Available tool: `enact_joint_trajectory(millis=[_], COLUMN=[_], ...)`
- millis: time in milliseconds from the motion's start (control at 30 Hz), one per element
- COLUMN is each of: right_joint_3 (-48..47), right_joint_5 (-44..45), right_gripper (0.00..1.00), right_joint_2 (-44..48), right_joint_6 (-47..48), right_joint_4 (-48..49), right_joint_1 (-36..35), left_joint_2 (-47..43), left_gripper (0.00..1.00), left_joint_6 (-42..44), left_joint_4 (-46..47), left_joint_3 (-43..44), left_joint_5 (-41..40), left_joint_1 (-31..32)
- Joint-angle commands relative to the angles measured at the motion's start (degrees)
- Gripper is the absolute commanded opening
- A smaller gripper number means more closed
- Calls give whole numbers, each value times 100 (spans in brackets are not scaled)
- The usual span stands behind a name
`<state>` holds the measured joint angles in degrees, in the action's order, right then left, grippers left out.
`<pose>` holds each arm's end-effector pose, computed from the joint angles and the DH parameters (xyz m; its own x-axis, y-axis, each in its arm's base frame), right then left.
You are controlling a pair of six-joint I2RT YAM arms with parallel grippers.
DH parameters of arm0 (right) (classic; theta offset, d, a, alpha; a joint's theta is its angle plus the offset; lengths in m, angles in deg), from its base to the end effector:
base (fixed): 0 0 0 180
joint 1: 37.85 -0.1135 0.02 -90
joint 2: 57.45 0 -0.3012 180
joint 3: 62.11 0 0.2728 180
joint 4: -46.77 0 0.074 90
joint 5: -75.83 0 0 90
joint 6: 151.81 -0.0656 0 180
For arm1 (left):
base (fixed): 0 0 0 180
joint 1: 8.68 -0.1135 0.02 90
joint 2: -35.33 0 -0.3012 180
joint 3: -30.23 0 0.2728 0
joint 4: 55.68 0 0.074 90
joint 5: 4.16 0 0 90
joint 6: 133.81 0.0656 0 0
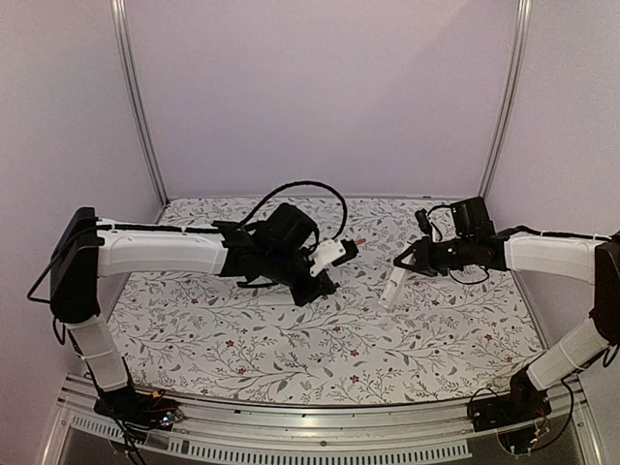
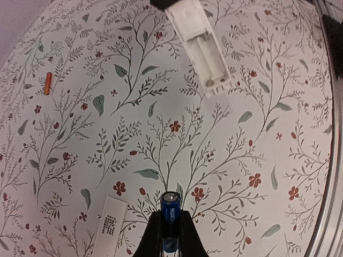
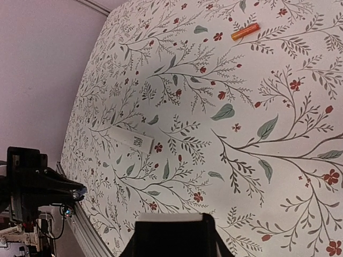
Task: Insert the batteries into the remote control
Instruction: Pick up the battery from the center of the board, then place the battery in the battery compartment.
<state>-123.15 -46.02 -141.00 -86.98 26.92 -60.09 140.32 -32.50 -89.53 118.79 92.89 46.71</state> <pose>0.2961 0.1585 0.2209 -0.8547 0.0408 -0.5175 -0.3524 0.6865 0.6361 0.2481 -0.3737 0.2203 -0.2595 0.7187 -0.6451 0.9303 0.3653 0.0328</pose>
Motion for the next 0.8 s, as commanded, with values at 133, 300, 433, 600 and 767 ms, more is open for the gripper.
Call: enact_joint_trajectory(millis=[133, 300, 433, 600, 767], right_joint_3=[-385, -545, -589, -601, -625], right_joint_5=[-412, -514, -592, -670, -720], right_gripper=[0, 0, 0, 0, 0], right_joint_2=[-320, -469, -602, -679, -678], right_joint_6=[-650, -887, -1026, -1220, -1308], right_joint_4=[595, 658, 654, 898, 933], right_joint_1=[-326, -429, -511, -535, -536], left_joint_2=[-711, -503, -289, -28, 142], left_gripper=[0, 0, 0, 0, 0], left_joint_6=[-2297, -2607, -2603, -2443, -2284], left_joint_4=[4330, 4763, 5062, 4866, 4689], left_joint_3=[-1578, -1646, -1625, -1421, -1260], left_joint_5=[167, 523, 555, 366, 252], left_joint_1=[-93, -151, -107, 6, 102])
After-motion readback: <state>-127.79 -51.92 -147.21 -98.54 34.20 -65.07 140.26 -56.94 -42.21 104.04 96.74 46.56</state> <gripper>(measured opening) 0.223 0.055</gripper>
